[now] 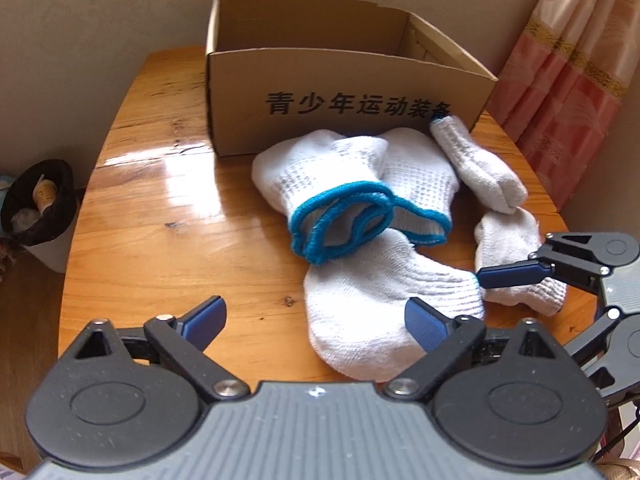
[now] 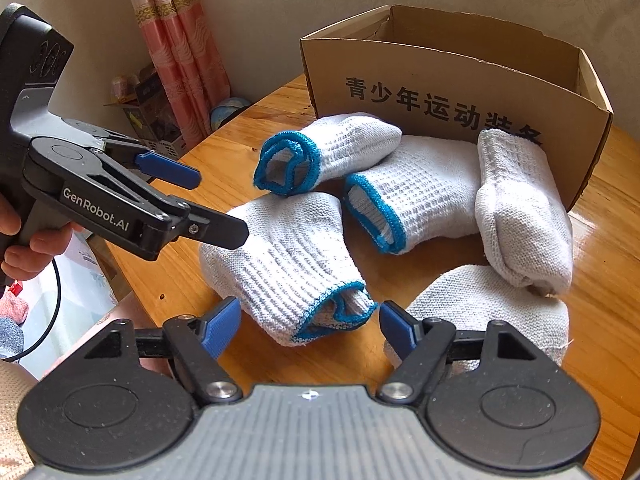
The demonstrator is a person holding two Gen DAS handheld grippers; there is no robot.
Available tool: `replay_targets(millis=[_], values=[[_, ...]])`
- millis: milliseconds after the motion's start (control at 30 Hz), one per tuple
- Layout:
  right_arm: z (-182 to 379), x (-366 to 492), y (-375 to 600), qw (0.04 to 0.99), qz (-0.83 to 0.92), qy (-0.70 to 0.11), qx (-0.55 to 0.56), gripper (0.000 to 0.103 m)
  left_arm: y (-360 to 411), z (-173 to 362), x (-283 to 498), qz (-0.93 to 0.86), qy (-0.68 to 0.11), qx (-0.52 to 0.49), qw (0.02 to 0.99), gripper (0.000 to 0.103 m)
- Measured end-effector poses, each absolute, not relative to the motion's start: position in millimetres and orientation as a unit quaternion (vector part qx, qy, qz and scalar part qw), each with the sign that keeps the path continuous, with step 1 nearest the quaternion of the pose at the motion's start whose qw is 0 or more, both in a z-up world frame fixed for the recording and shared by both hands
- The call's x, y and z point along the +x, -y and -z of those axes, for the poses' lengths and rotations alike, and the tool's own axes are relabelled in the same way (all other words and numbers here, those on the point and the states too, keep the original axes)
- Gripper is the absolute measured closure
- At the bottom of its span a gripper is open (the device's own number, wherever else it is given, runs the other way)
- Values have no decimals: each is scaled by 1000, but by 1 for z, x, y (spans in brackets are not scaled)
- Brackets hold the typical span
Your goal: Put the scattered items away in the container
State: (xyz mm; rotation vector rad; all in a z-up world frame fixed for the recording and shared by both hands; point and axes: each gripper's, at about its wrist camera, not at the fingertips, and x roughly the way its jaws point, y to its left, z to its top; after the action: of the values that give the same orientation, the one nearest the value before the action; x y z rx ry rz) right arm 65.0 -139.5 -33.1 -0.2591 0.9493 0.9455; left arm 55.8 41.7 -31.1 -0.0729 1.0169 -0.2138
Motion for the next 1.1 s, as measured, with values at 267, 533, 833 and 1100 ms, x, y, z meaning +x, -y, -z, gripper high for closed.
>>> replay_targets(millis=[267,533,833,1100], values=[[33,64,146,779,-440,-431,-113,34,-33,43,66,152,-503,-83,847,38],[36,69,143,781,-441,-427,-113,34,-37,49,75,156,-507,-94,843,38],[31,76,136,771,-476,-401,-131,25,-46,51,79,165,-513,-107,836,42],[39,64,128,759,-485,-394,-182,35,-44,53,77,161,-512,-99,838,44]])
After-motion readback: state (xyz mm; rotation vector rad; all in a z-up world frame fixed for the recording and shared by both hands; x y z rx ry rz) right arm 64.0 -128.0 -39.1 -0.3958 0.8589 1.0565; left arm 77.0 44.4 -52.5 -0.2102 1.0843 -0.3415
